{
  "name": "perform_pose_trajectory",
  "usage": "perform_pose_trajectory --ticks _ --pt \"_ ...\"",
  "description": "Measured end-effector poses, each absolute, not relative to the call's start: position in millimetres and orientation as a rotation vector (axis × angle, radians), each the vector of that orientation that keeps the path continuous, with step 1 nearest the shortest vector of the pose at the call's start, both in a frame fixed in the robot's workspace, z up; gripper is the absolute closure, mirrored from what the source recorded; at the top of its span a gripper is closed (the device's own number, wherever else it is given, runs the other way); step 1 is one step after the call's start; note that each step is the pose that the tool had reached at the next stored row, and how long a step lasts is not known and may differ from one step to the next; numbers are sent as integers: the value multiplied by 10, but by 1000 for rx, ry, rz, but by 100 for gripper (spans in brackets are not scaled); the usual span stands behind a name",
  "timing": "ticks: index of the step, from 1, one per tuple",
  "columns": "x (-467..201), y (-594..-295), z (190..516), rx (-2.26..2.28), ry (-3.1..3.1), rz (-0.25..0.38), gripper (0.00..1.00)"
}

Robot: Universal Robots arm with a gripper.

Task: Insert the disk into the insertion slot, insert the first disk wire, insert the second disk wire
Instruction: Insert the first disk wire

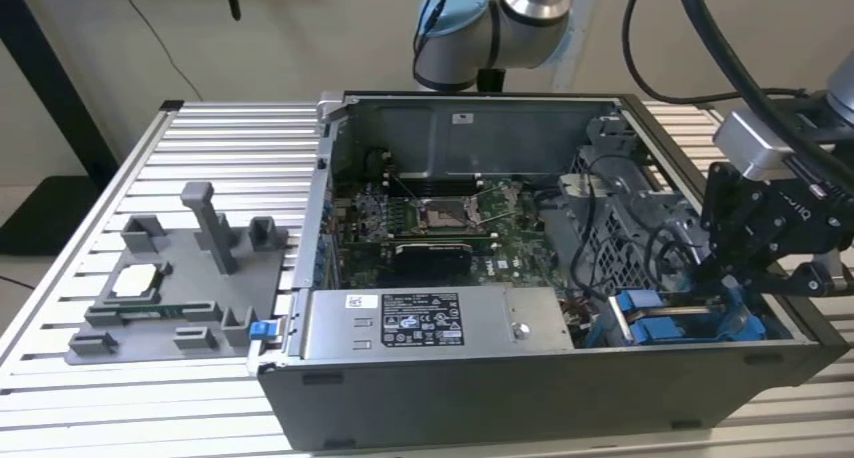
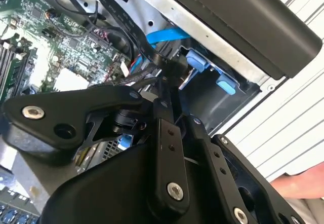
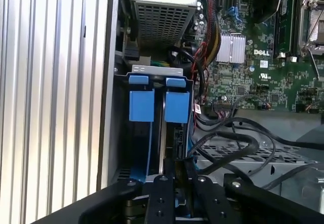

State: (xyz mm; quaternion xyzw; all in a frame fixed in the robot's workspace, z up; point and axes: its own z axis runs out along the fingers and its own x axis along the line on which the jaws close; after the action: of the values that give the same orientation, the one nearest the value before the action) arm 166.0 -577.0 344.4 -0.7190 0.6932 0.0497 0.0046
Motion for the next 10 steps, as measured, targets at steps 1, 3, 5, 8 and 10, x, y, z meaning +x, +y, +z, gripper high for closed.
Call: perform_pose_trajectory --ticks 1,3,5,8,10 --pt "1667 -5765 3437 -2252 2171 156 100" --pt "1677 -5754 3426 -2252 2171 155 100" --pt "1684 -5748 3414 -2252 2171 155 100" --pt "1695 -5740 3402 -2252 2171 155 100" --pt "1702 -5736 3397 -2252 2171 154 100"
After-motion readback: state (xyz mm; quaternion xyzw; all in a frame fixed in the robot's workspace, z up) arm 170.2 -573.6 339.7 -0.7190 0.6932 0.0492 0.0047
